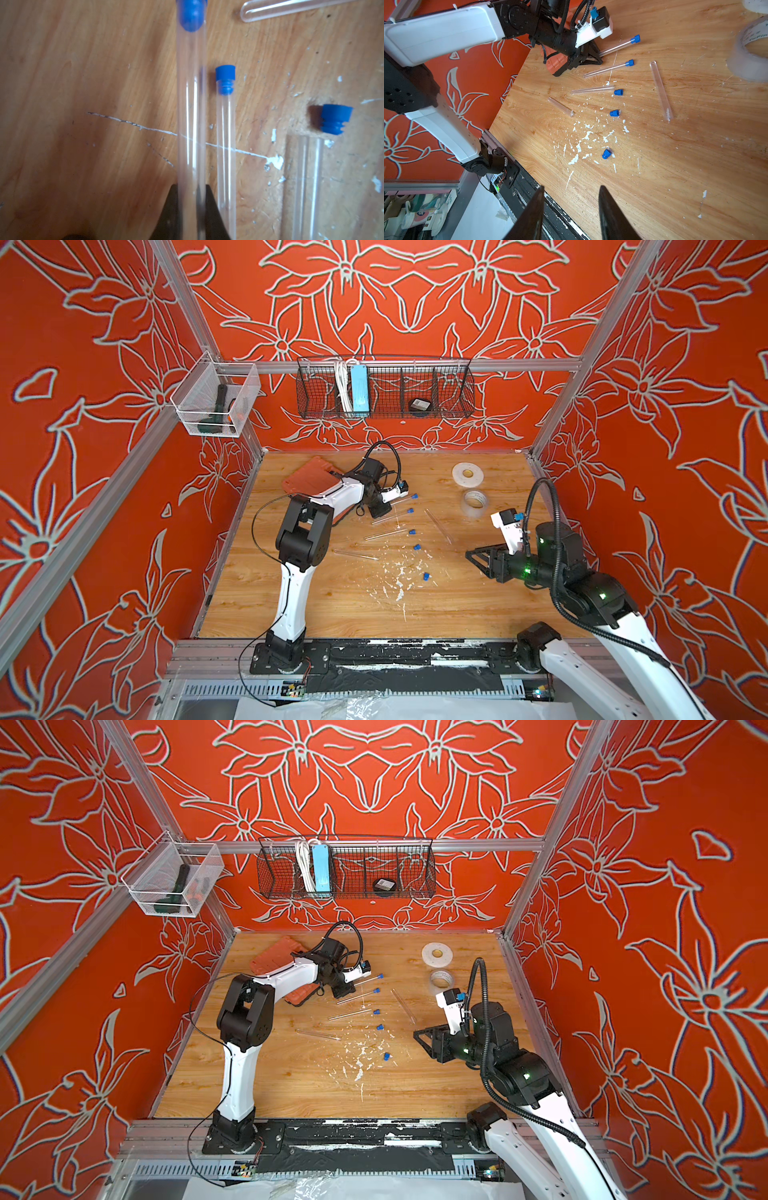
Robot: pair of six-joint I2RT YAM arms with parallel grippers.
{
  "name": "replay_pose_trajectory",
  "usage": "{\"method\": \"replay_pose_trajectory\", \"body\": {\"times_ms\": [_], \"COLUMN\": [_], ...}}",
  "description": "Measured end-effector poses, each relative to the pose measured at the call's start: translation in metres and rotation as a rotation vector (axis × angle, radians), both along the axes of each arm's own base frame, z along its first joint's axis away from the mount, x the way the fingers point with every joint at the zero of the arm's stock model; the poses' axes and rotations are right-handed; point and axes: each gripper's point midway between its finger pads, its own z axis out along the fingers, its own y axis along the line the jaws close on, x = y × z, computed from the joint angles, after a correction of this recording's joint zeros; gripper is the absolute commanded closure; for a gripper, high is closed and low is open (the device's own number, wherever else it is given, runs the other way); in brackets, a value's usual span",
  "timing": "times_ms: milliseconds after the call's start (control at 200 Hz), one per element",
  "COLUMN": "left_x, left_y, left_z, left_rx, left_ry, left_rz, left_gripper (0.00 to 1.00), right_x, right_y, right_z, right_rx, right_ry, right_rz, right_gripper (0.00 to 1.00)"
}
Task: Insert stoppers into test tubes
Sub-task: Place the test tube at the center of the board.
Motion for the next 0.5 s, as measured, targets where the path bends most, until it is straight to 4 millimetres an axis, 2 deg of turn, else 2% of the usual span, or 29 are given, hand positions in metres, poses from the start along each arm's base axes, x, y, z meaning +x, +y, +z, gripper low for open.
{"method": "replay_pose_trajectory", "body": {"times_ms": [175,500], "left_x": [0.013,0.001], "left_y": [0.001,0.009], "left_z": [-0.002,-0.015], "left_rx": [0.019,0.061], "left_ry": [0.004,0.070], "left_rz": [0.043,0.059], "left_gripper": [0.98,0.91], "right_x": [0.001,-0.001], "right_y": [0.000,0.001], "right_z": [-0.002,-0.009], "right_rx": [-0.003,-0.007], "right_ry": [0.002,0.014], "right_rz": [0.003,0.012], "right_gripper": [0.57,0.57]}}
